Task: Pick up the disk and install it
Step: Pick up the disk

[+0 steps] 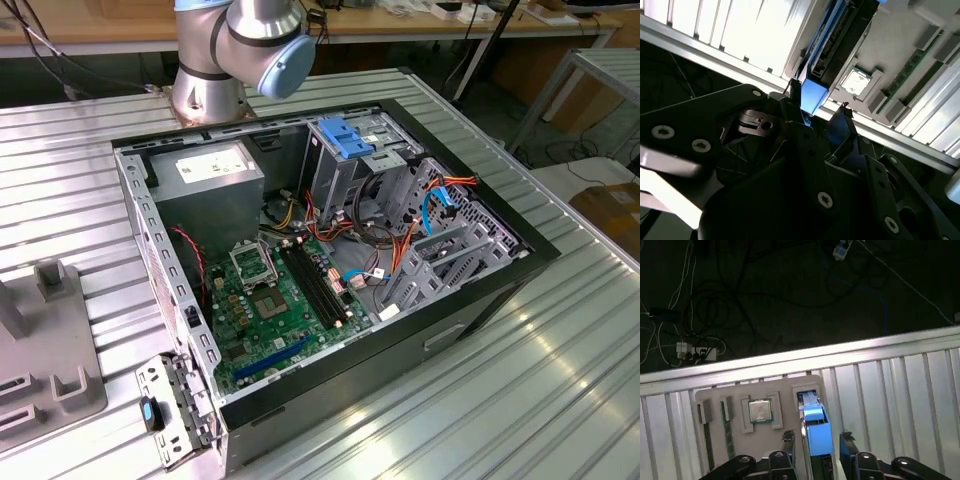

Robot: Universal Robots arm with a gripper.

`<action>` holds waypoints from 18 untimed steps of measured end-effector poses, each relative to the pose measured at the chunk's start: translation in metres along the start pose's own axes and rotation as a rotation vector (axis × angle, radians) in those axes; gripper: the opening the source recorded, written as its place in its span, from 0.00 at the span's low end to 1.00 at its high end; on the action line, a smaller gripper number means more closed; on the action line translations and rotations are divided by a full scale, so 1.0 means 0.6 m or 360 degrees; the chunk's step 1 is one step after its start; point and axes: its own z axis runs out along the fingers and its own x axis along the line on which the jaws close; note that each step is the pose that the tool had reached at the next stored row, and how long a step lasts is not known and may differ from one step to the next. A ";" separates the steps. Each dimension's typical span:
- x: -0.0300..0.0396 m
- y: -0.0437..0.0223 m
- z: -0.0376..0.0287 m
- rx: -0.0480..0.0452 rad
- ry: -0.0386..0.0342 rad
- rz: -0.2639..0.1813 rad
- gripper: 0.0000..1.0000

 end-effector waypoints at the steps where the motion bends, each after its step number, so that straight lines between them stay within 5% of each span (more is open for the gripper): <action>1: -0.002 0.000 0.008 0.0008 -0.0001 -0.0092 0.48; 18: -0.003 -0.001 0.036 0.0008 -0.0001 -0.0103 0.48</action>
